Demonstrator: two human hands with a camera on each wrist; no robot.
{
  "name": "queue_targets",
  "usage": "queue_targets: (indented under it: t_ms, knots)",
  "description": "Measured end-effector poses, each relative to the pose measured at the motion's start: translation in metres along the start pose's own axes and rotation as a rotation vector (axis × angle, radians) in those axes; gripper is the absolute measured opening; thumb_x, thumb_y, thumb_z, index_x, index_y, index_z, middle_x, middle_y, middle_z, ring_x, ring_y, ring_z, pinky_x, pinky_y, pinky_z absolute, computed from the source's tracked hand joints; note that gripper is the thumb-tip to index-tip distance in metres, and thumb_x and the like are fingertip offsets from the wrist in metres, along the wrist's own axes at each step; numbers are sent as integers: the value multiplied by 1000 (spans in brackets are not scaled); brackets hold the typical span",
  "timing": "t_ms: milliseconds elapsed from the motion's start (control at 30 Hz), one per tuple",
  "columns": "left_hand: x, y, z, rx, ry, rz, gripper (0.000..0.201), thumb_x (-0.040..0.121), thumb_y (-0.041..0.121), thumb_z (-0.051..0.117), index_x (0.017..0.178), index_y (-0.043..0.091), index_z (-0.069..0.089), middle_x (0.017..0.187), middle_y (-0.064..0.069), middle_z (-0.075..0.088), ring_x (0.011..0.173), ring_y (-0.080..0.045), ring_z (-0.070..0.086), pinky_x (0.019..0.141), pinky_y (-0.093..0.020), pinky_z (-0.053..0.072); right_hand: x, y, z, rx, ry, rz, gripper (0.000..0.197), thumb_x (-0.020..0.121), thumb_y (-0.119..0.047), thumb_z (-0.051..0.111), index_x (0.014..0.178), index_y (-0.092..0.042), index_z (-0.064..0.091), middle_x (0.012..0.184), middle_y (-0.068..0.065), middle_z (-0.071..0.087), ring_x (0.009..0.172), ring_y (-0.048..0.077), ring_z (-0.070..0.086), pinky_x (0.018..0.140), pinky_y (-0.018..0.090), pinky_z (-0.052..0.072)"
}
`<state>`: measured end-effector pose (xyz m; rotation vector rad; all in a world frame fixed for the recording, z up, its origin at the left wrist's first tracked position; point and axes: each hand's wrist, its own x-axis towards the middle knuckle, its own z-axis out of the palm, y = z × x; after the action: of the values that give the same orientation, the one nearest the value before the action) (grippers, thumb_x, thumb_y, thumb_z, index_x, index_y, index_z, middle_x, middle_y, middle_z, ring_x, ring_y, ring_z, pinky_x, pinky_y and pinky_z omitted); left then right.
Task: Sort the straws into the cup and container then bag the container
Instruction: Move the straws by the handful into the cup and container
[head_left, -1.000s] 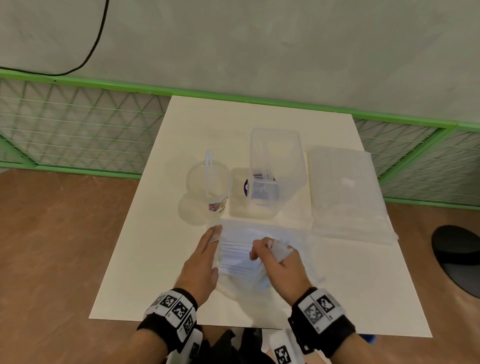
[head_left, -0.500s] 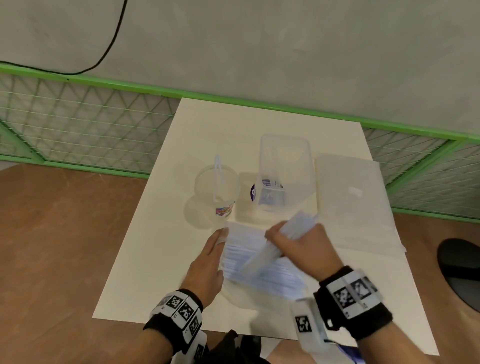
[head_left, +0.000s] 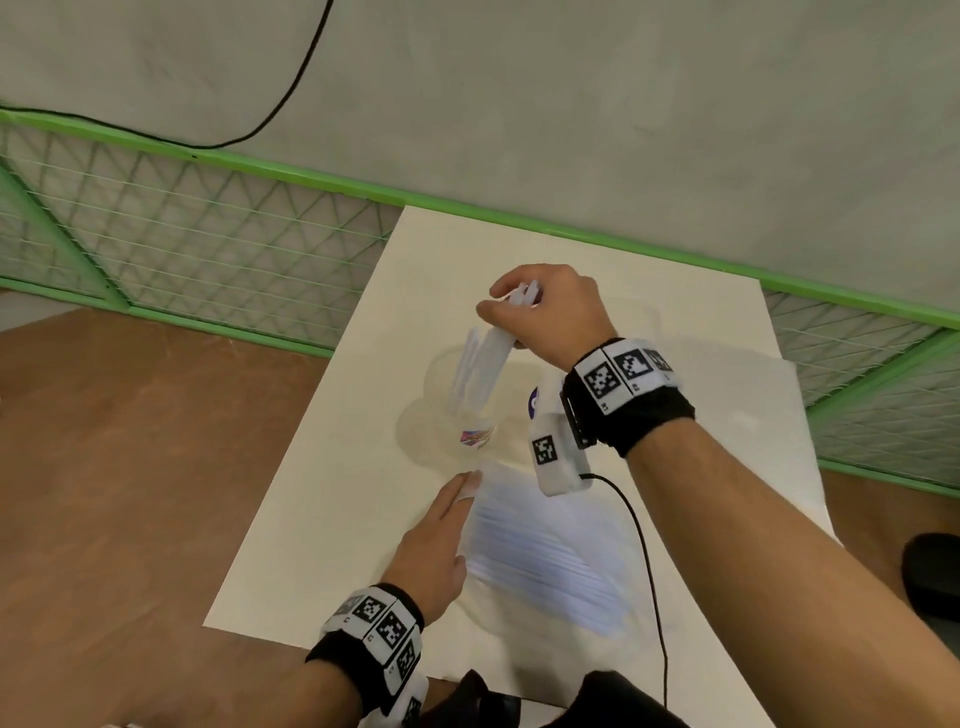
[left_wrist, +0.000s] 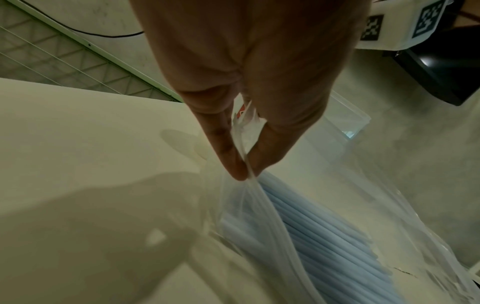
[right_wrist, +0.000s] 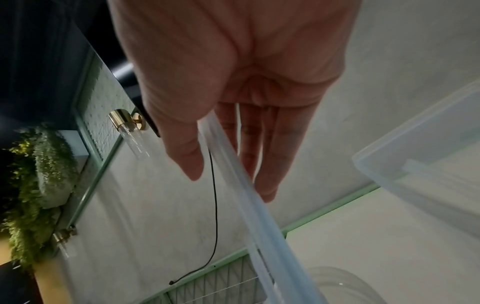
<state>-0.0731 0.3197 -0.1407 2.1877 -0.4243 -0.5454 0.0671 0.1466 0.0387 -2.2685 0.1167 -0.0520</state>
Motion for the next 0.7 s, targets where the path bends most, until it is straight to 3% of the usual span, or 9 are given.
queue_targets:
  t_ms: [100, 200, 267, 333, 433, 567, 633, 700]
  knots:
    - [0, 1, -1, 1, -3, -12, 94, 81, -6, 50, 152, 39, 9, 155, 30, -1, 126, -17, 46, 94, -9, 34, 2, 3, -5, -26, 56, -19, 27, 78, -42, 71, 102, -31, 68, 92, -12, 71, 80, 17, 69, 84, 40, 57]
    - [0, 4, 0, -5, -12, -29, 95, 79, -7, 50, 152, 38, 9, 155, 30, -2, 125, -16, 47, 92, -6, 33, -14, -1, -22, -83, 157, -119, 26, 86, -21, 61, 111, -27, 66, 101, -11, 69, 80, 9, 67, 88, 33, 53]
    - [0, 5, 1, -13, -28, -33, 98, 78, -8, 50, 152, 40, 7, 155, 31, -5, 121, -17, 51, 89, -8, 36, -39, -4, -30, -34, 168, -198, 32, 83, -6, 54, 106, -23, 67, 94, -9, 69, 76, 7, 67, 78, 31, 56]
    - [1, 6, 2, -4, -38, -33, 101, 77, -7, 51, 151, 43, 4, 154, 32, -9, 111, -18, 56, 83, -12, 43, -71, 0, -27, -3, 108, -261, 34, 77, -1, 49, 97, -22, 68, 85, -11, 69, 71, 8, 67, 70, 28, 56]
    - [2, 7, 5, 25, -31, -4, 101, 76, -8, 51, 151, 40, 5, 154, 31, -9, 110, -18, 56, 81, -14, 44, -122, 23, -2, -95, -91, -244, 31, 75, -4, 47, 89, -23, 68, 81, -12, 69, 72, 6, 63, 72, 26, 51]
    - [7, 2, 10, 54, -7, 87, 95, 74, -12, 49, 152, 30, 16, 158, 23, 0, 135, -9, 38, 102, -18, 41, -173, 87, 56, -378, -437, -75, 33, 88, -9, 44, 111, -21, 66, 108, -1, 67, 99, 19, 62, 87, 36, 49]
    - [10, 0, 12, 75, 18, 112, 93, 77, -17, 43, 152, 29, 13, 159, 19, 1, 144, -2, 20, 115, -23, 29, -189, 122, 81, -484, -508, -5, 39, 93, -9, 43, 128, -20, 57, 126, 1, 58, 113, 25, 57, 89, 39, 48]
    - [10, -1, 13, 102, 45, 124, 91, 79, -19, 38, 151, 30, 9, 158, 18, 1, 144, 2, 13, 119, -21, 19, -201, 145, 99, -586, -488, 11, 43, 91, -7, 48, 132, -18, 53, 128, 2, 55, 111, 29, 57, 80, 40, 49]
